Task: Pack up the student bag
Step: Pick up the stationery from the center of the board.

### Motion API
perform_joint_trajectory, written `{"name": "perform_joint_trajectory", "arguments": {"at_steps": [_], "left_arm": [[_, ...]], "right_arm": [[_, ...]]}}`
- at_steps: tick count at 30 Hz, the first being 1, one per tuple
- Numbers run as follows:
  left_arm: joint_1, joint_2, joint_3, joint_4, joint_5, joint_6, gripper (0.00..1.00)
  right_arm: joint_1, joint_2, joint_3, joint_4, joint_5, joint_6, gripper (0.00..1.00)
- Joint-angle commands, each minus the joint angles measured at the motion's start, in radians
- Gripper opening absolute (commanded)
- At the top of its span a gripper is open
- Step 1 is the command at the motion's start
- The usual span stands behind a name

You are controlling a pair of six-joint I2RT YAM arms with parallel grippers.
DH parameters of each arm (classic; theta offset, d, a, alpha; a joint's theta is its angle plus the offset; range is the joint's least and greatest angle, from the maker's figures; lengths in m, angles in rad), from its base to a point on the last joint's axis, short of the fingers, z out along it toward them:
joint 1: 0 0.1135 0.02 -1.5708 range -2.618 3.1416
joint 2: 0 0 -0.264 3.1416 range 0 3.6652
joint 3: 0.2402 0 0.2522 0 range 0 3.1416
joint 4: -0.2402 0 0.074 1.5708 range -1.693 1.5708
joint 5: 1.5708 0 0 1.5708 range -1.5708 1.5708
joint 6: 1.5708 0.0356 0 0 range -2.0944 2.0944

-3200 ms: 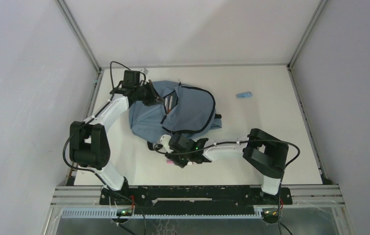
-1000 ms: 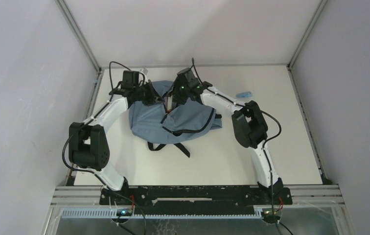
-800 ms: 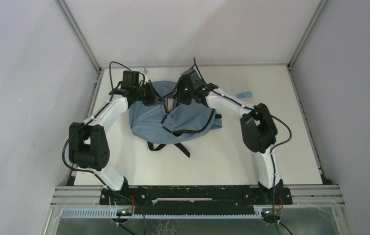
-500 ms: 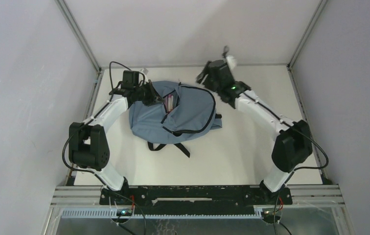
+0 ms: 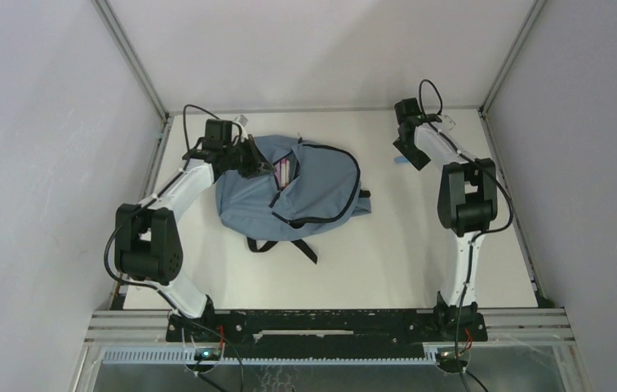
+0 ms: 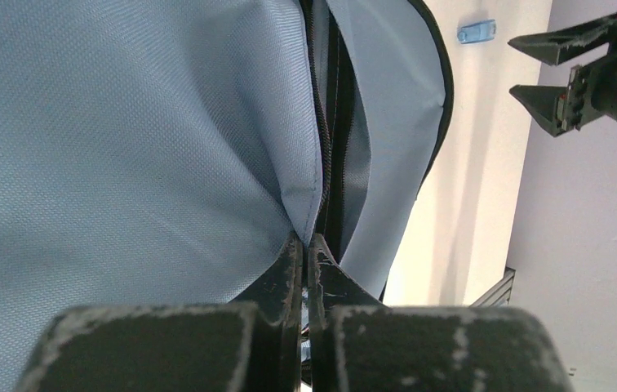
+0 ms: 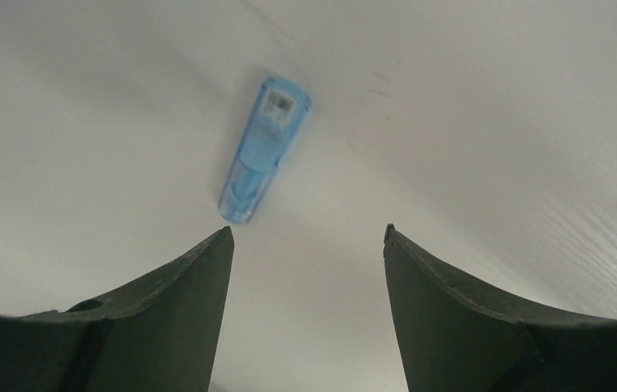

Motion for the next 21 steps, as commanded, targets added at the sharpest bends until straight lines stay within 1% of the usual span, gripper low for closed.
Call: {"name": "perform_joint_trajectory", "arguments": {"at_steps": [1, 6, 10, 13, 15, 17, 18, 21], "left_arm": [[-0.002, -0.047, -0.016, 0.052, 0.060, -0.024, 0.00], [-0.003, -0.049, -0.020, 0.053, 0.060, -0.023, 0.00], [-0.003, -0.050, -0.024, 0.053, 0.060, -0.022, 0.00], [-0.003, -0.050, -0.025, 0.053, 0.059, -0.022, 0.00], [-0.003, -0.051, -0.026, 0.053, 0.057, -0.020, 0.00], [-0.003, -0.050, -0.027, 0.052, 0.057, -0.020, 0.00], [-0.003, -0.050, -0.027, 0.050, 0.058, -0.020, 0.00], [-0.003, -0.047, -0.026, 0.051, 0.057, -0.020, 0.00]], "right_arm": [[-0.029, 0.078, 0.177, -0.099, -0.004, 0.066, 0.76], [-0.039, 0.240, 0.383, -0.222, -0.017, 0.079, 0.77], [-0.039, 0.330, 0.478, -0.242, -0.033, 0.084, 0.78], [-0.040, 0.385, 0.554, -0.287, -0.022, 0.100, 0.78], [-0.040, 0.408, 0.569, -0.301, -0.020, 0.107, 0.77], [-0.039, 0.419, 0.565, -0.310, -0.013, 0.106, 0.74], [-0.038, 0.420, 0.556, -0.318, -0.004, 0.110, 0.71], [-0.034, 0.382, 0.456, -0.282, 0.020, 0.104, 0.53]]}}
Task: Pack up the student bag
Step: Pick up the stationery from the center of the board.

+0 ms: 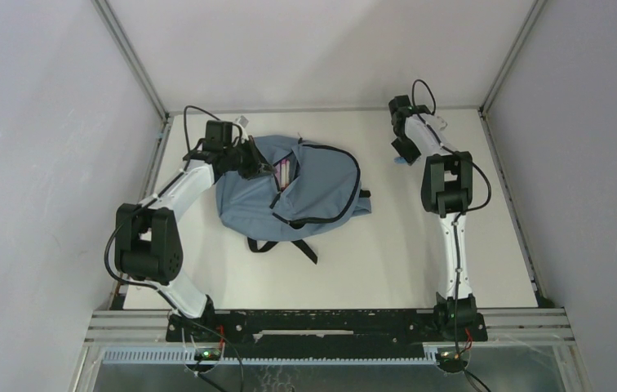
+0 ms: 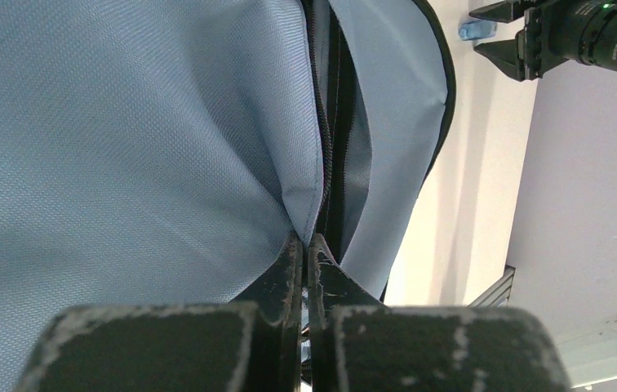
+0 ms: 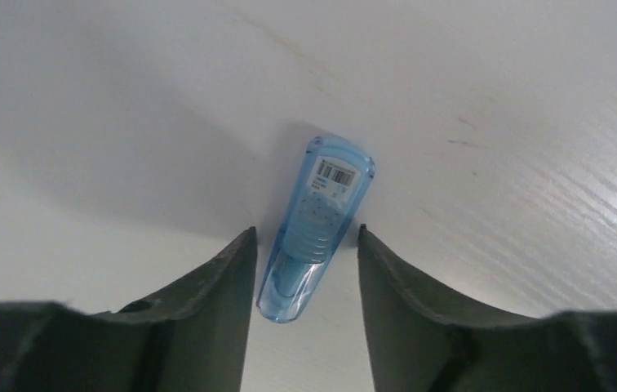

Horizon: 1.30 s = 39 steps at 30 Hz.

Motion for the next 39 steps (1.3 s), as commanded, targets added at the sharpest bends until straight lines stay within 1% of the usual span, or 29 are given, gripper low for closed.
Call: {"name": "perform_joint_trajectory", "arguments": {"at_steps": [1, 2, 5, 6, 7, 8, 10, 13, 14, 18, 19, 21, 24, 28, 31, 35, 39], "left_arm": [[-0.003, -0.046, -0.014, 0.039, 0.050, -0.021, 0.00], [-0.003, -0.044, -0.013, 0.039, 0.049, -0.022, 0.00], [-0.003, -0.043, -0.013, 0.040, 0.053, -0.024, 0.00], [-0.003, -0.044, -0.014, 0.041, 0.053, -0.025, 0.00], [-0.003, -0.045, -0.016, 0.039, 0.053, -0.024, 0.00], [-0.003, -0.048, -0.015, 0.032, 0.047, -0.024, 0.00], [-0.006, -0.061, -0.011, 0.013, 0.040, -0.009, 0.00], [-0.006, -0.073, -0.015, 0.007, 0.033, -0.003, 0.00], [-0.006, -0.074, -0.015, 0.008, 0.033, -0.004, 0.00], [-0.006, -0.073, -0.008, 0.013, 0.044, -0.012, 0.00], [-0.007, -0.071, -0.007, 0.020, 0.055, -0.018, 0.00], [-0.007, -0.071, -0.006, 0.032, 0.072, -0.030, 0.00], [-0.008, -0.074, -0.004, 0.035, 0.073, -0.031, 0.00], [-0.008, -0.075, -0.007, 0.033, 0.074, -0.031, 0.00], [-0.008, -0.075, -0.011, 0.033, 0.075, -0.032, 0.00], [-0.008, -0.079, -0.013, 0.032, 0.074, -0.031, 0.00], [-0.008, -0.079, -0.016, 0.032, 0.078, -0.028, 0.00]], "right_arm": [[0.005, -0.074, -0.127, 0.032, 0.038, 0.009, 0.49], [0.003, -0.106, -0.190, 0.075, 0.033, 0.003, 0.41], [-0.001, -0.200, -0.360, 0.168, 0.019, -0.012, 0.25], [-0.001, -0.229, -0.400, 0.193, 0.006, -0.025, 0.18], [-0.001, -0.259, -0.441, 0.239, -0.026, -0.070, 0.07], [0.000, -0.292, -0.499, 0.291, -0.076, -0.132, 0.00], [0.010, -0.377, -0.593, 0.402, -0.163, -0.252, 0.00], [0.036, -0.541, -0.747, 0.523, -0.238, -0.389, 0.00], [0.046, -0.612, -0.790, 0.543, -0.256, -0.418, 0.00], [0.084, -0.817, -0.966, 0.680, -0.465, -0.493, 0.00], [0.107, -0.866, -1.005, 0.715, -0.506, -0.507, 0.02], [0.172, -0.934, -1.038, 0.742, -0.541, -0.536, 0.02], [0.292, -0.991, -1.038, 0.775, -0.556, -0.568, 0.05], [0.389, -0.988, -1.031, 0.859, -0.626, -0.519, 0.09], [0.451, -0.916, -0.988, 0.906, -0.658, -0.466, 0.09], [0.503, -0.791, -0.861, 0.892, -0.653, -0.421, 0.09], [0.528, -0.660, -0.679, 0.822, -0.627, -0.378, 0.09]]}}
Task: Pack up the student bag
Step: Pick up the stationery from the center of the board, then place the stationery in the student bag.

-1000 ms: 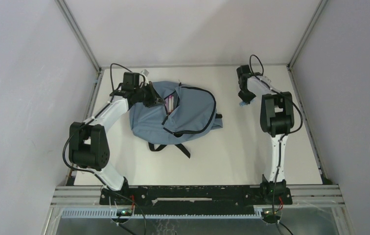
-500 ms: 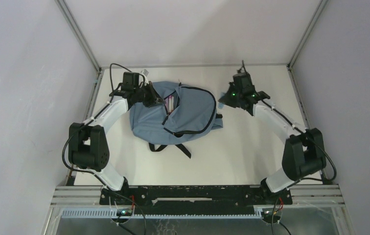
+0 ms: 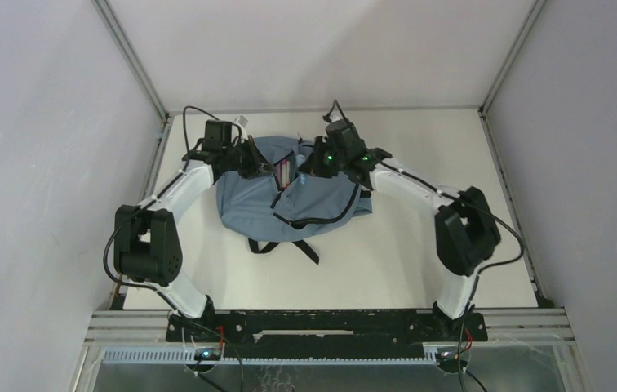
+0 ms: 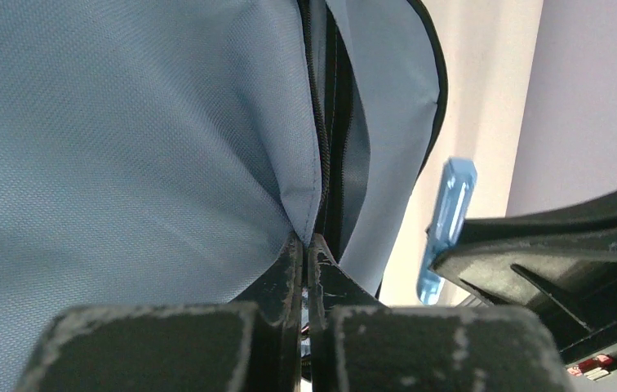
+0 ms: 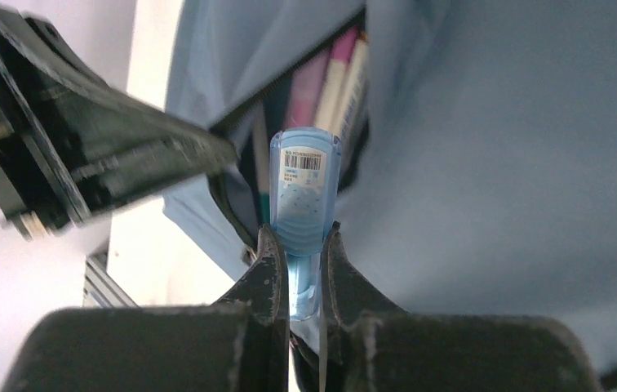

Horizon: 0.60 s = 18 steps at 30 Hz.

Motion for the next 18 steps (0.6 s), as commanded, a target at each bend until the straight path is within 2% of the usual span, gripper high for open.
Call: {"name": "perform_joint_trajectory", "arguments": {"at_steps": [1, 6, 14, 18], "left_arm": [[-0.007, -0.070, -0.015, 0.036, 0.069, -0.013, 0.00], [-0.007, -0.075, -0.015, 0.033, 0.071, -0.008, 0.00], [-0.007, -0.073, -0.016, 0.033, 0.070, -0.005, 0.00], [-0.007, -0.067, -0.020, 0.035, 0.070, -0.009, 0.00]], "right_arm": [[0.029, 0.116, 0.199, -0.023, 0.017, 0.072, 0.09], [0.044, 0.257, 0.377, -0.143, 0.065, 0.111, 0.16], [0.065, 0.316, 0.440, -0.194, 0.094, 0.132, 0.30], [0.067, 0.301, 0.423, -0.193, 0.090, 0.122, 0.58]]}}
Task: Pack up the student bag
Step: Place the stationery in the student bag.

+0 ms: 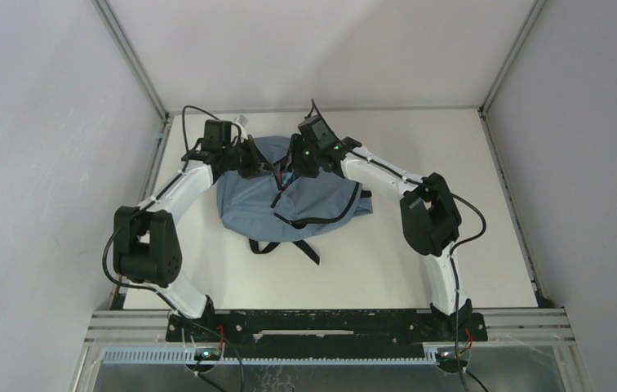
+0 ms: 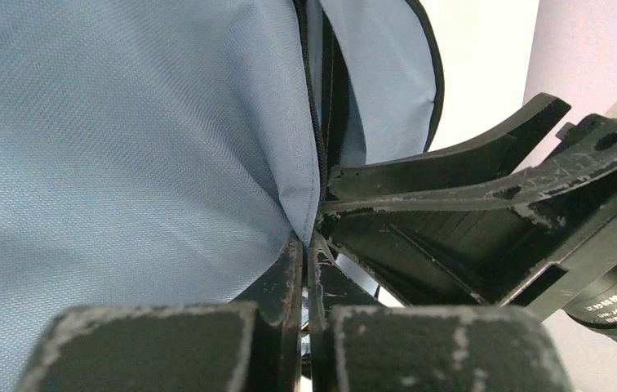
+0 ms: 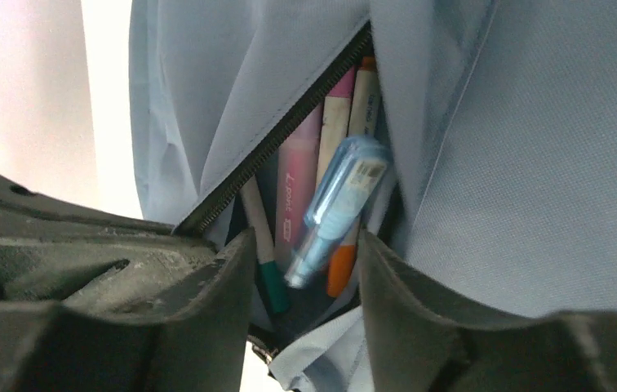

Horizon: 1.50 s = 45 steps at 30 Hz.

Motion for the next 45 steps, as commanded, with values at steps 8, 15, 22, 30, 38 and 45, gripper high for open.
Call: {"name": "perform_joint_trajectory", "arguments": {"at_steps": [8, 15, 22, 30, 38, 45], "left_arm": [[-0.007, -0.077, -0.024, 0.040, 0.061, -0.007, 0.00], [-0.008, -0.104, -0.026, 0.036, 0.044, 0.009, 0.00], [-0.031, -0.095, 0.032, -0.008, -0.046, 0.058, 0.00], [-0.244, -0.047, 0.214, -0.201, -0.326, 0.350, 0.70], [-0.311, -0.228, 0.148, -0.167, -0.193, 0.368, 0.45], [-0.316, -0.443, -0.164, -0.115, -0.249, 0.298, 0.40]], "right_arm": [[0.012, -0.145, -0.049, 0.040, 0.055, -0.023, 0.71], [0.009, -0.465, -0.383, 0.172, 0.230, -0.082, 0.70], [-0.077, -0.729, -0.736, 0.096, 0.314, -0.082, 0.70], [-0.100, -0.868, -0.993, 0.116, 0.285, 0.002, 0.69], [-0.096, -0.844, -0.998, 0.145, 0.281, 0.011, 0.67], [-0.066, -0.893, -0.999, 0.146, 0.307, 0.006, 0.63]]}}
